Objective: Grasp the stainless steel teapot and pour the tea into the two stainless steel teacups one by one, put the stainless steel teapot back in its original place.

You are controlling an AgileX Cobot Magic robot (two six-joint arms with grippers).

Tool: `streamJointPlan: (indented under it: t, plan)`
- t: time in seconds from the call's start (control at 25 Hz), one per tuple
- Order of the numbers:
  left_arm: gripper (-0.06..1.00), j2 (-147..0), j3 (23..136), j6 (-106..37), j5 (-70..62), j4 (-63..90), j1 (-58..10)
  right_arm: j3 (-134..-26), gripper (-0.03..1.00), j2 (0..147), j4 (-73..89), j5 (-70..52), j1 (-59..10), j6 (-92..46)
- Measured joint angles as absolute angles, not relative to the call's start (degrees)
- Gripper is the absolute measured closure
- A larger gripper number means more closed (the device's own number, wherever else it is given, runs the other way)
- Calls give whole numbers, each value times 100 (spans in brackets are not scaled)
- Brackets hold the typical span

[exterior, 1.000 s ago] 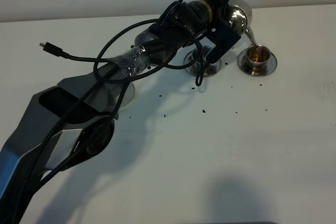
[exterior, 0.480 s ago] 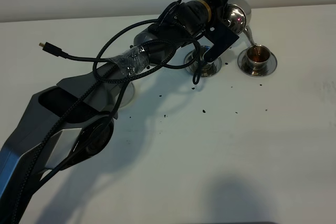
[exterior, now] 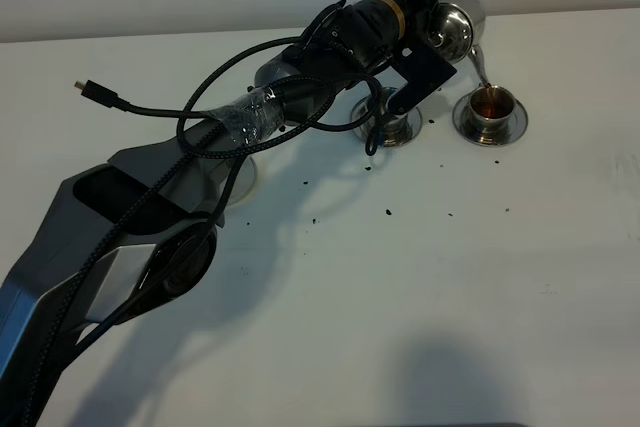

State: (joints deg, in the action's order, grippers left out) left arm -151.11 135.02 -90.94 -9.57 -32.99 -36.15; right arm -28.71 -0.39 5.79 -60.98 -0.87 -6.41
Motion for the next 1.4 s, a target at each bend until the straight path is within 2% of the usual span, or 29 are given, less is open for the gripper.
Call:
streamJointPlan:
  t: [1.4]
  plan:
    - [72,-15111,13502,-9292,-839,-3300,-3615,-2871,52,-39,579,-6098,-87,-641]
